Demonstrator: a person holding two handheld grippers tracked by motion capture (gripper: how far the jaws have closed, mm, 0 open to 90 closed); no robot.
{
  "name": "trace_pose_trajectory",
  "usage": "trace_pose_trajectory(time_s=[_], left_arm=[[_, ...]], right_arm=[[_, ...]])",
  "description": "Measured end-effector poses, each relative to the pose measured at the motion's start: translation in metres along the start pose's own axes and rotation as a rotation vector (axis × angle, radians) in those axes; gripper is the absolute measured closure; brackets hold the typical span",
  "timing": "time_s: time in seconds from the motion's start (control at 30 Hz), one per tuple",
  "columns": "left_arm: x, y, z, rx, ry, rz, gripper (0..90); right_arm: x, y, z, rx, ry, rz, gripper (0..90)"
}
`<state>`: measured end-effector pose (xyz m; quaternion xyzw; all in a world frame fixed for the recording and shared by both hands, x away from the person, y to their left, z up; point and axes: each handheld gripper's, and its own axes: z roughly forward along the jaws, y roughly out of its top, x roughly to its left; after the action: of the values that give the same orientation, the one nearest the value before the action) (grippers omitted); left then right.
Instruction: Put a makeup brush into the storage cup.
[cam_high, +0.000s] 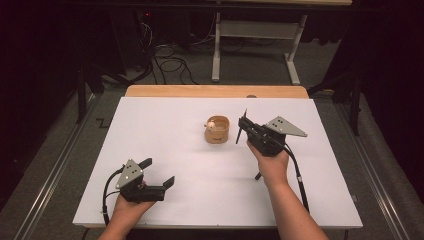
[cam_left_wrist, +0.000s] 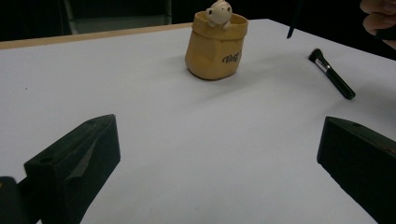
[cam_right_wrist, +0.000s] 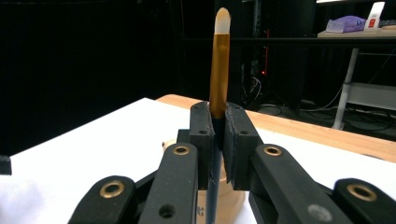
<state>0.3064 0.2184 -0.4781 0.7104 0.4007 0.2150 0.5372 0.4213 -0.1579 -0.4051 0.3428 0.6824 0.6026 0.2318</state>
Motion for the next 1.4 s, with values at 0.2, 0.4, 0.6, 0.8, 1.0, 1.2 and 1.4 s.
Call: trace_pose_trajectory(time_s=[0.2,0.4,0.6,0.8,1.0,1.2,1.4], left_arm=[[0.002,0.000,-0.001,-0.004,0.001,-0.004,0.4],[0.002,0.001,-0.002,-0.007,0.000,-0.002,0.4],[0.001,0.001,-0.002,-0.014,-0.005,-0.005,0.4],[0.001,0.001,-0.002,-0.006,-0.009,0.006,0.4],[0.002,0.001,-0.003,-0.009,-0.008,0.001,0.4],[0.002,0.001,-0.003,-0.010,-0.009,-0.001,0.4],[0.002,0.001,-0.002,-0.011,-0.010,0.002,0.4]], right_arm=[[-0.003,0.004,0.007,-0.005,-0.004,-0.001,84.3],[-0.004,0.008,0.013,-0.014,-0.007,0.004,84.4],[-0.006,0.011,0.019,-0.009,-0.015,0.019,84.4],[-0.004,0.017,0.024,-0.014,-0.007,0.014,84.4],[-0.005,0.020,0.029,-0.011,-0.002,0.017,84.4],[-0.006,0.023,0.034,-0.012,0.001,0.022,84.4],[-0.005,0.028,0.038,-0.016,0.005,0.027,84.4]])
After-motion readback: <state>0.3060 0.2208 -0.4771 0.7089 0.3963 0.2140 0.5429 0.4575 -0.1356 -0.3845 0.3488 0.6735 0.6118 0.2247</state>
